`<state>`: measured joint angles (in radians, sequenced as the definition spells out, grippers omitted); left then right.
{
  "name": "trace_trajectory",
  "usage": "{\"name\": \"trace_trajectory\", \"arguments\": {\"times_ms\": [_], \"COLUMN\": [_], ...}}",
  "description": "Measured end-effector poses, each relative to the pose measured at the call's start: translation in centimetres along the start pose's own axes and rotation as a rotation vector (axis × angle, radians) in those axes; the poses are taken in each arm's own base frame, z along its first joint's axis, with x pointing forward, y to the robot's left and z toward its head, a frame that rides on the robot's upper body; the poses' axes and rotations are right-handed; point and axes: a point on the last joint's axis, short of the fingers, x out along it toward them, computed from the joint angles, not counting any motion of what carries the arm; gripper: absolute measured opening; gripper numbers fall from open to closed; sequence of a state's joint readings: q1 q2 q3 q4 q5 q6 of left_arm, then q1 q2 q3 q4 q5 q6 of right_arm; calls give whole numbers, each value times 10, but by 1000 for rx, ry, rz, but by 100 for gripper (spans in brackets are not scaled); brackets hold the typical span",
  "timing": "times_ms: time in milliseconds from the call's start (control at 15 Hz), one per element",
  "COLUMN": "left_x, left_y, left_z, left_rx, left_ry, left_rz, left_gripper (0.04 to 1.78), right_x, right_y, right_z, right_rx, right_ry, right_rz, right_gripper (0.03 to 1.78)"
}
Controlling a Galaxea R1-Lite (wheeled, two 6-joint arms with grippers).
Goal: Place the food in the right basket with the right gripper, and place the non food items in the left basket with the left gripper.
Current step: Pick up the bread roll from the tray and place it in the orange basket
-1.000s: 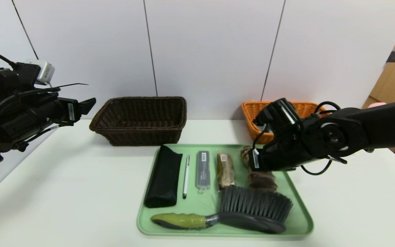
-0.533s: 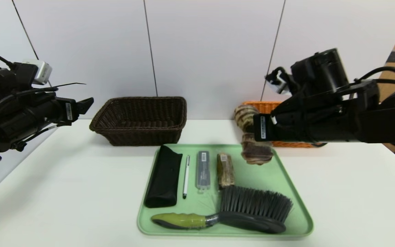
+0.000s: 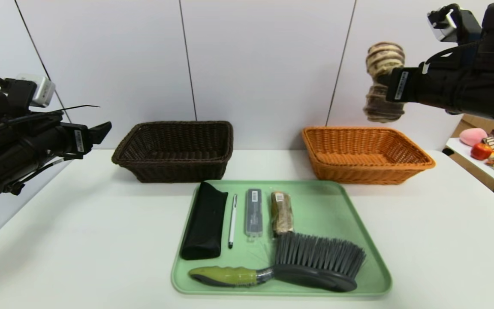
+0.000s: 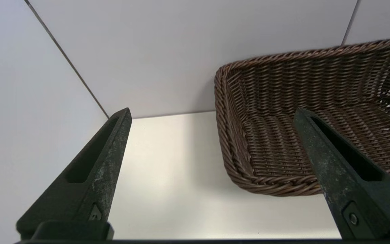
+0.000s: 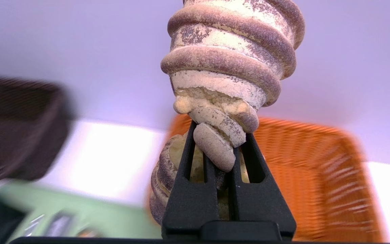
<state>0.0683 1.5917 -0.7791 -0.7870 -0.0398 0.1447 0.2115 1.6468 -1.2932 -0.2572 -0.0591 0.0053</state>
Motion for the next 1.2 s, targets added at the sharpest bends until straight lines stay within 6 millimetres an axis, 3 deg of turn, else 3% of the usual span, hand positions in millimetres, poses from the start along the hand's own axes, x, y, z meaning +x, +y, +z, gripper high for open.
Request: {"name": "trace_trajectory", "arguments": {"times_ms": [200, 400, 867, 1200], "left_x": [-3, -5, 1, 5], "left_y": [0, -1, -1, -2], "left_z": [-1, -5, -7, -12], "left_rx": [2, -1, -11, -10], "left_ry": [-53, -53, -109, -95], "left_rz": [5, 2, 8, 6], "left_gripper": [169, 169, 169, 169], "right_x": [24, 45, 86, 96], "right_y": [-38, -57, -76, -82], "right_z": [-22, -48, -97, -110], "right_rx": [-9, -2, 2, 5], "right_ry": [49, 87, 137, 167], "right_rz": [-116, -165, -204, -215], "right_gripper": [15, 15, 15, 15]}}
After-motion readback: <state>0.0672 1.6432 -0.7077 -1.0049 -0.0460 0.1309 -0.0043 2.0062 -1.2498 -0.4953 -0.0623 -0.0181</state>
